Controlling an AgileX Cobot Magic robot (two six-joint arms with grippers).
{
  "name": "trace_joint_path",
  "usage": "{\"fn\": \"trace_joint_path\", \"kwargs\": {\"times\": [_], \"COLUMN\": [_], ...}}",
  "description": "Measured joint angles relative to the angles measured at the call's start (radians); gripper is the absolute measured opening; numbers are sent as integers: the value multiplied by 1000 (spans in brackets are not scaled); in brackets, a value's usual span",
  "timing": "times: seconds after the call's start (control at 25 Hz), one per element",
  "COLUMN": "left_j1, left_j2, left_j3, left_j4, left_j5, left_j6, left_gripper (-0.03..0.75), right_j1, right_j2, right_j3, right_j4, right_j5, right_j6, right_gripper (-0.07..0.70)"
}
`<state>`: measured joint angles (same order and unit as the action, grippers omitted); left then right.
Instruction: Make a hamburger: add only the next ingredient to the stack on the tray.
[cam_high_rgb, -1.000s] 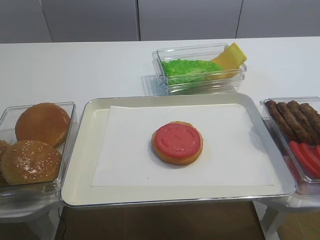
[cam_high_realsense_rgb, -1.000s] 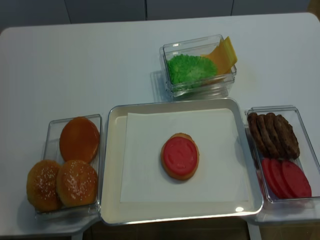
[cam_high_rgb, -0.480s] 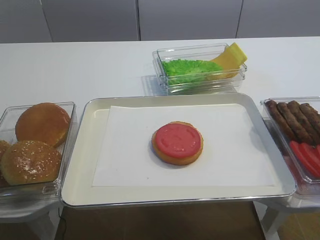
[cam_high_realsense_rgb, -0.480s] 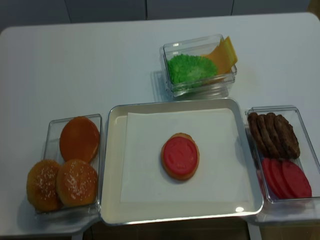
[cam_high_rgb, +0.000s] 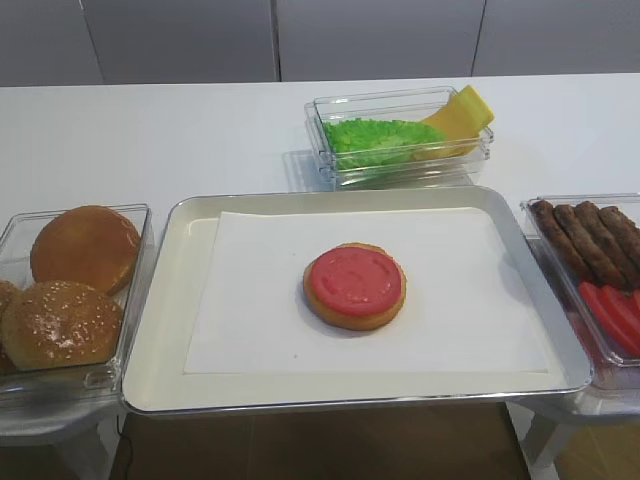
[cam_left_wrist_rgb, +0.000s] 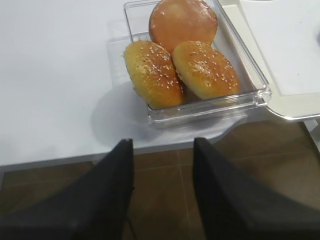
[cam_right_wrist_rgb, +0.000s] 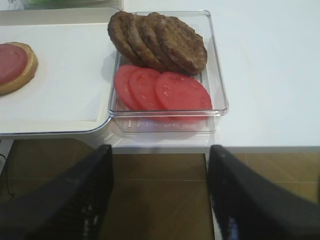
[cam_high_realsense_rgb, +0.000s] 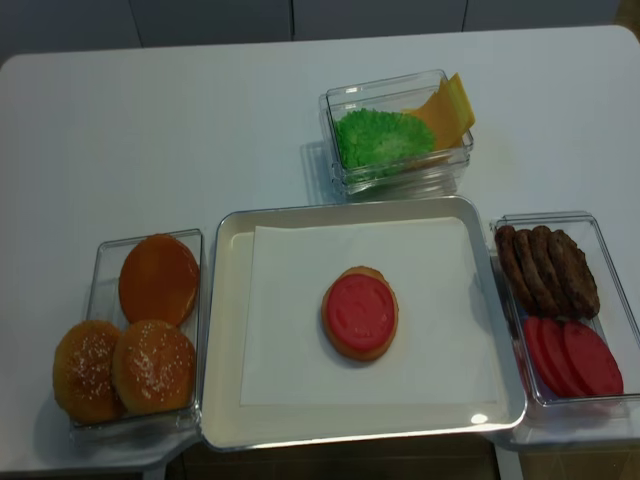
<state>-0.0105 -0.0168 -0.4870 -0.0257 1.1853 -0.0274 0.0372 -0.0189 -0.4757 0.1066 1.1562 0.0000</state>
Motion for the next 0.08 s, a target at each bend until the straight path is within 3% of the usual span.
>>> {"fn": "trace_joint_path", "kwargs": {"times": [0.08], "left_j1": [0], "left_j2": [0], "left_j3": [0], "left_j4": [0], "left_j5": [0], "left_j6": [0], "left_gripper": [299], "right_j1": [0], "right_j2": [0], "right_j3": [0], "right_j4": [0], "right_j5": [0], "right_j6": [0], "right_gripper": [448]}}
